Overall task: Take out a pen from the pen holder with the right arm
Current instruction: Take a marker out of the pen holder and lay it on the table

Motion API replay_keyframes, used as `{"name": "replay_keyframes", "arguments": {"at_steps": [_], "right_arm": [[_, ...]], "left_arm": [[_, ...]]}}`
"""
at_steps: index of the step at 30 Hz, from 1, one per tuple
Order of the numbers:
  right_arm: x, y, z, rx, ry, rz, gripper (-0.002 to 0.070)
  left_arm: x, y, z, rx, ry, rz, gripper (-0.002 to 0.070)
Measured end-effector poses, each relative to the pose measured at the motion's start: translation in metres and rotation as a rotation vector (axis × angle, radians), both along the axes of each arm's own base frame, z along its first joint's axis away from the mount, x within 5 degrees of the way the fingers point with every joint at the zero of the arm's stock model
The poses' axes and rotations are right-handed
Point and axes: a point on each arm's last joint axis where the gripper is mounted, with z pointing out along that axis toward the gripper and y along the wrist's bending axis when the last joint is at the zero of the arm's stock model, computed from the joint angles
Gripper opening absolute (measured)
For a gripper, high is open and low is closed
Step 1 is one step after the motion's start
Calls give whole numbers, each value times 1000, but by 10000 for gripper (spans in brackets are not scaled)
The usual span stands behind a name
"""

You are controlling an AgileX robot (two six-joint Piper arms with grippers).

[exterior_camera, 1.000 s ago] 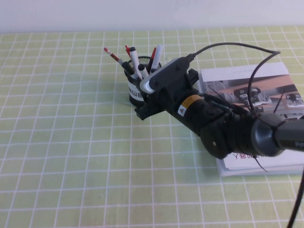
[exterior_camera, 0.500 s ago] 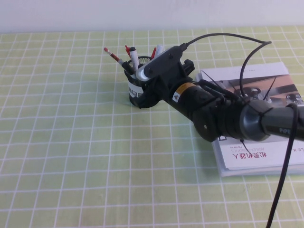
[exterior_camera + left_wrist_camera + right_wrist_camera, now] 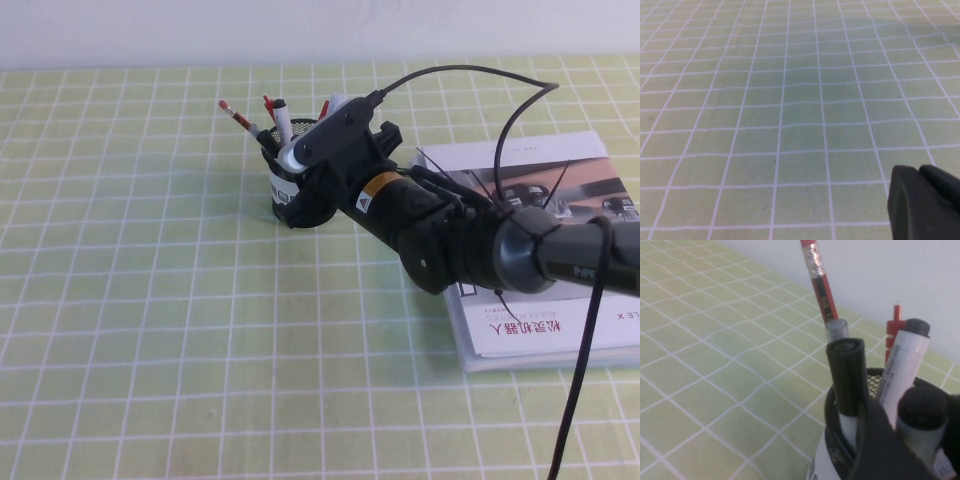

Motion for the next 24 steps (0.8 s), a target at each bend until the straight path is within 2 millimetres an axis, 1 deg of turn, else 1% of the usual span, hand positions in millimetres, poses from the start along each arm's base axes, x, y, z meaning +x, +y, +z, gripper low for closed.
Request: {"name": "replay_keyframes", "arguments": {"at_steps": [7, 13, 18, 22, 24], "right_arm": [[6, 5, -2, 3, -7, 0, 243], [7, 5, -3, -4, 1, 1, 231], [7, 5, -2, -4, -1, 1, 172], [8, 5, -1, -7, -10, 1, 104], [8, 5, -1, -5, -14, 0, 94]], "left_arm": [[0, 0, 0, 0, 0, 0, -6], [0, 0, 0, 1, 0, 0, -6], [0, 0, 0, 2, 0, 0, -6], [0, 0, 0, 2, 0, 0, -6], [0, 0, 0, 2, 0, 0, -6]]}}
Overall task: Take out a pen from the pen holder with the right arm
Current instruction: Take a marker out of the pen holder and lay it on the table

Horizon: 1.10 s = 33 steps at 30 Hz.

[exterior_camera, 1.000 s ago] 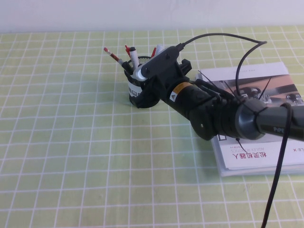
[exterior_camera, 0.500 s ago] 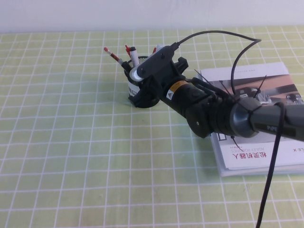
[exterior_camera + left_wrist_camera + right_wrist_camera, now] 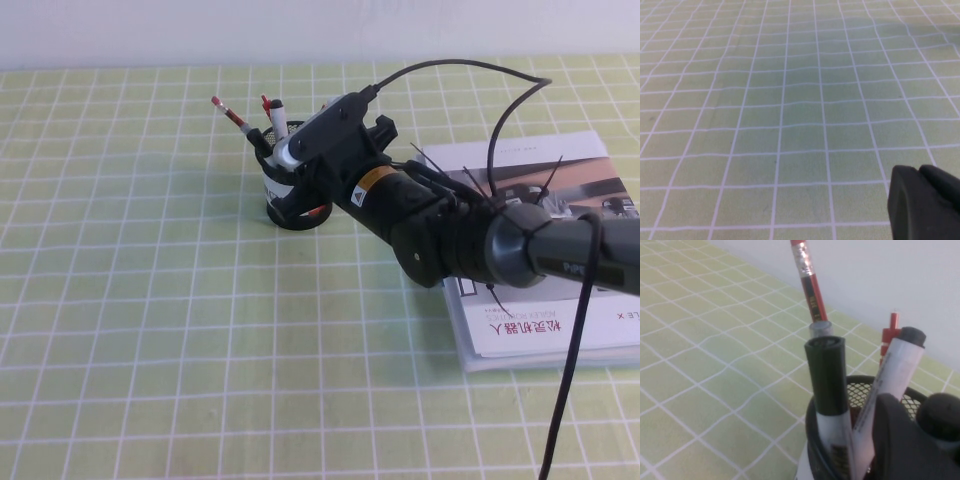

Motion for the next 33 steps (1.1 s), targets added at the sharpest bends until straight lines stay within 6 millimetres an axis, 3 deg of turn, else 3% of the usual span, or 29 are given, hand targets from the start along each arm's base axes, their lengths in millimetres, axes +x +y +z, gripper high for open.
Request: {"name": "replay_keyframes", "arguments": {"at_steps": [8, 11, 16, 19, 25, 29, 33], "right_arm": [[-3, -2, 12, -12, 17, 2, 94], [-7, -5, 29, -9, 24, 1, 94], [-19, -14, 75, 23, -8, 2, 94], [-31, -24, 111, 55, -36, 2, 94], [-59, -46, 161, 63, 24, 3, 94], [-77, -65, 180, 26, 140, 1, 94], [-86, -79, 178, 25, 340, -29, 94]], "left_arm": [[0, 0, 0, 0, 0, 0, -6], [0, 0, 0, 0, 0, 0, -6], [0, 0, 0, 0, 0, 0, -6], [0, 0, 0, 0, 0, 0, -6], [0, 0, 0, 0, 0, 0, -6], [0, 0, 0, 0, 0, 0, -6], [0, 0, 0, 0, 0, 0, -6]]}}
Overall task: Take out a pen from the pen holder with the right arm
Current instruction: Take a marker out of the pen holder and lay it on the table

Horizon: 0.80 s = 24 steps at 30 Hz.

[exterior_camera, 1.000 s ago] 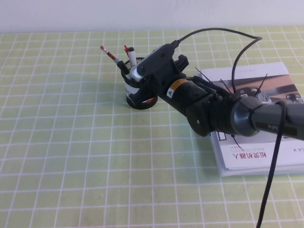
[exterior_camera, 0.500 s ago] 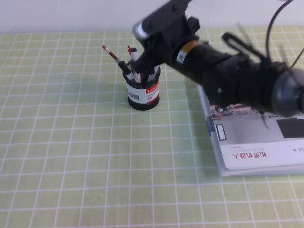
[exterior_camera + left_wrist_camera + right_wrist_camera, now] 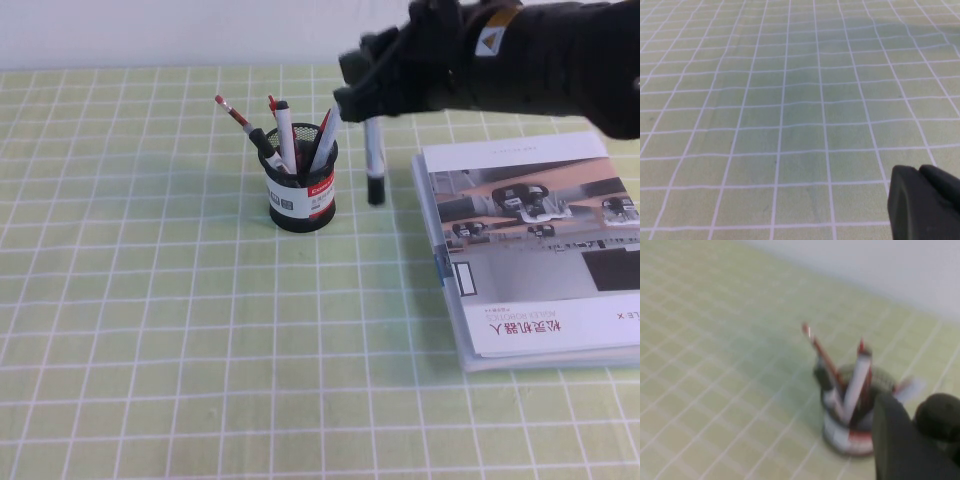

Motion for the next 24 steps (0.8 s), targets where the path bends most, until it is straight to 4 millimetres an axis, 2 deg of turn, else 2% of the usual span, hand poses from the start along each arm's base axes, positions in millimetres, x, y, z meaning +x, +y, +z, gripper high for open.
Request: {"name": "replay_keyframes", "arguments": {"at_steps": [6, 12, 17, 24], "right_arm": [[1, -14, -27, -3, 344, -119, 94], [14, -11, -72, -80, 566, -189, 94], [39, -5, -115, -131, 689, -226, 94], [69, 11, -147, -170, 747, -233, 94]], "left_arm": [[0, 0, 0, 0, 0, 0, -6], [0, 0, 0, 0, 0, 0, -6], [0, 0, 0, 0, 0, 0, -6], [0, 0, 0, 0, 0, 0, -6]]}}
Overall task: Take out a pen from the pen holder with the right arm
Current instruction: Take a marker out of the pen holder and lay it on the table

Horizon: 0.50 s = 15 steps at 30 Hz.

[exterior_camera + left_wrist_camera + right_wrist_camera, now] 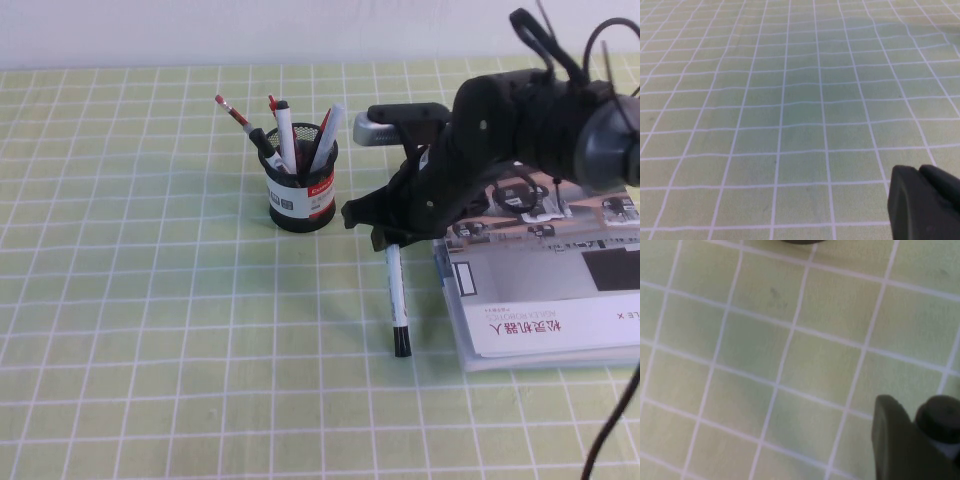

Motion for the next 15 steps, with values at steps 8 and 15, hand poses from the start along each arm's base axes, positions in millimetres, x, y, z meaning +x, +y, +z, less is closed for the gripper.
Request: {"name": "replay_keyframes", "arguments": {"at_steps": [8, 15], "right_arm": [[23, 6, -25, -16, 32, -6, 94], [28, 9, -38, -16, 37, -12, 93]], "left_arm": [[0, 0, 0, 0, 0, 0, -6], [0, 0, 0, 0, 0, 0, -6]]}}
